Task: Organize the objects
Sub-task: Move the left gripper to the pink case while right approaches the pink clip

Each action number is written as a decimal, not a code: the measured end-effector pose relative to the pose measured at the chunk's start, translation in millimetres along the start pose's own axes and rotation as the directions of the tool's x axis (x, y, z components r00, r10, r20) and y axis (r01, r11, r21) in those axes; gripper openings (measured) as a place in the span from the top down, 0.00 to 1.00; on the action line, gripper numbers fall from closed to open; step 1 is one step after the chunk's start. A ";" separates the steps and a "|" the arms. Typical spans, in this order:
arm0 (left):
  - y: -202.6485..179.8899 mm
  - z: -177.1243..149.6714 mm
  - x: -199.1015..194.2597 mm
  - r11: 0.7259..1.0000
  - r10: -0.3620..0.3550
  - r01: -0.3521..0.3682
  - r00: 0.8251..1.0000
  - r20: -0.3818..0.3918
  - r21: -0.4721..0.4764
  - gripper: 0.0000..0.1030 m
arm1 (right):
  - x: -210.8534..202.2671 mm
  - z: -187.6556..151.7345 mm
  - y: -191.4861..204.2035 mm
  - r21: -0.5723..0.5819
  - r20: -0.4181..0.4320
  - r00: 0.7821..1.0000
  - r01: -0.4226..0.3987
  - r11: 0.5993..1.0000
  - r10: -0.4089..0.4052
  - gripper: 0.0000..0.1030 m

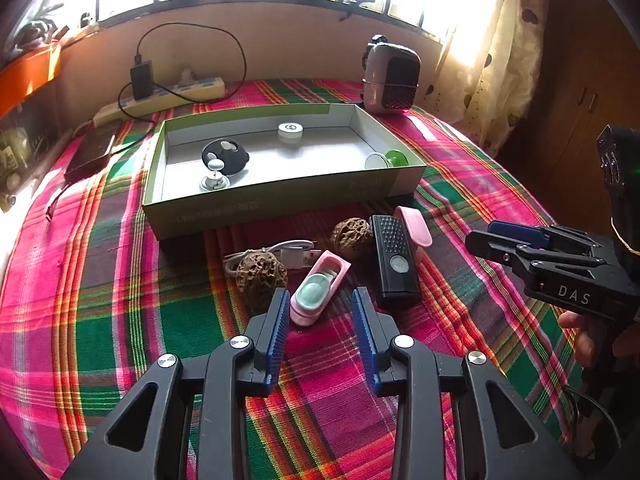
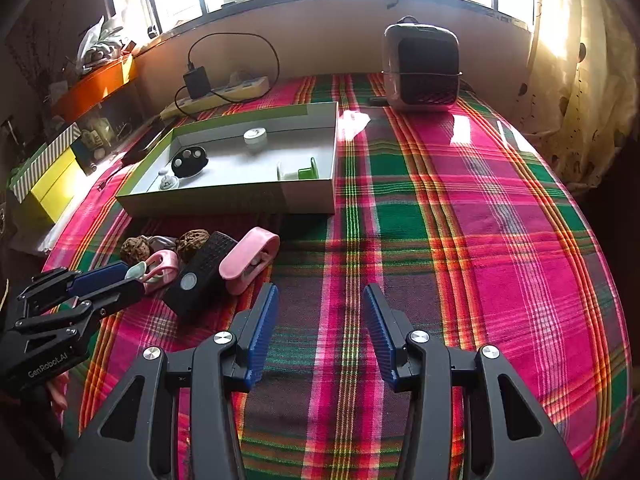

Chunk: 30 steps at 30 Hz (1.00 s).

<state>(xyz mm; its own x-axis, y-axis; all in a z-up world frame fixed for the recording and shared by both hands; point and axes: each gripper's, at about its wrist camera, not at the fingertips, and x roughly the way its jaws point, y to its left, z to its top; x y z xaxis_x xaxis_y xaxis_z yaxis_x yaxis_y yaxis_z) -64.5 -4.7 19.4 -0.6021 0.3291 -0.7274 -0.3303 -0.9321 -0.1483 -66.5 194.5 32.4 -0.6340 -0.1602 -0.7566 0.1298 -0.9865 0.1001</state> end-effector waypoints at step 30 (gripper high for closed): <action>-5.8 12.7 29.3 1.000 0.009 -0.008 0.999 -0.039 0.014 0.71 | 22.1 21.9 25.9 -0.024 -0.005 0.994 -0.108 0.994 0.108 0.56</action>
<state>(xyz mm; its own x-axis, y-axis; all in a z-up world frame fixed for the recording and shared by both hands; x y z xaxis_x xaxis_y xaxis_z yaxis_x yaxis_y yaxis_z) -89.5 12.2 7.5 -0.5765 0.3146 -0.7541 -0.3354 -0.9327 -0.1328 -93.8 164.7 32.3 -0.6124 -0.2654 -0.7447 0.2155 -0.9623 0.1657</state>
